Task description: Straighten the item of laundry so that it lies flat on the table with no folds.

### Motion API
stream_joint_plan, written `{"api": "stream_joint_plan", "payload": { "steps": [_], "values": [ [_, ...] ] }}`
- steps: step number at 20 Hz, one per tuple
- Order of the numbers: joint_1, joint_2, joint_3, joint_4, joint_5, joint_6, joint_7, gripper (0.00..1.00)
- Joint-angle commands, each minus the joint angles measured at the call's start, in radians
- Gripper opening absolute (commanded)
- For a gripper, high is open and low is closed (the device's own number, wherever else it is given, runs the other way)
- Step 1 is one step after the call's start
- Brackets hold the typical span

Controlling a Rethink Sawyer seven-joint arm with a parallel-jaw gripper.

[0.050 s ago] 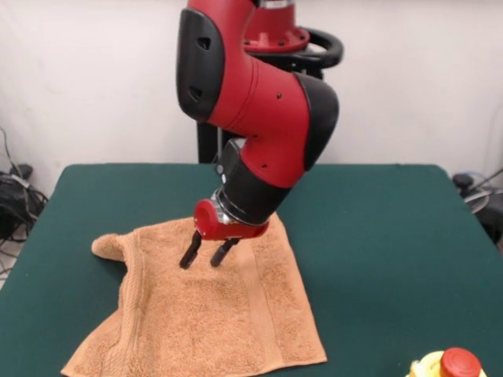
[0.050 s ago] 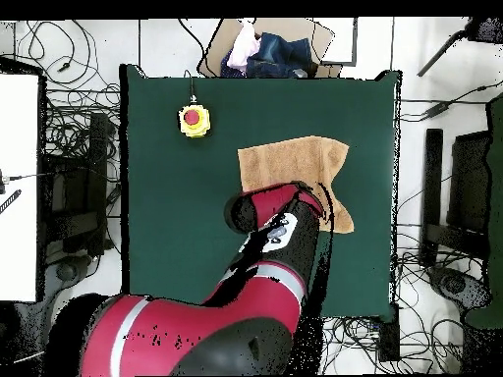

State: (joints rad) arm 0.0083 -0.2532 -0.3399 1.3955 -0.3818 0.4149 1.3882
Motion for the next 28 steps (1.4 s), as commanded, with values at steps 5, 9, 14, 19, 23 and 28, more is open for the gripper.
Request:
{"api": "stream_joint_plan", "payload": {
  "steps": [5, 9, 14, 19, 23, 28],
  "values": [
    [0.051, 0.069, -0.017, -0.019, 0.041, -0.098, 0.283, 1.00],
    [0.058, 0.070, -0.028, -0.012, 0.050, -0.106, 0.280, 1.00],
    [0.081, 0.104, -0.060, -0.025, 0.051, -0.126, 0.299, 1.00],
    [0.129, 0.197, -0.116, -0.062, 0.080, -0.185, 0.361, 1.00],
    [0.153, 0.235, -0.138, -0.080, 0.124, -0.197, 0.373, 1.00],
    [0.177, 0.247, -0.146, -0.086, 0.171, -0.191, 0.381, 1.00]
  ]
}}
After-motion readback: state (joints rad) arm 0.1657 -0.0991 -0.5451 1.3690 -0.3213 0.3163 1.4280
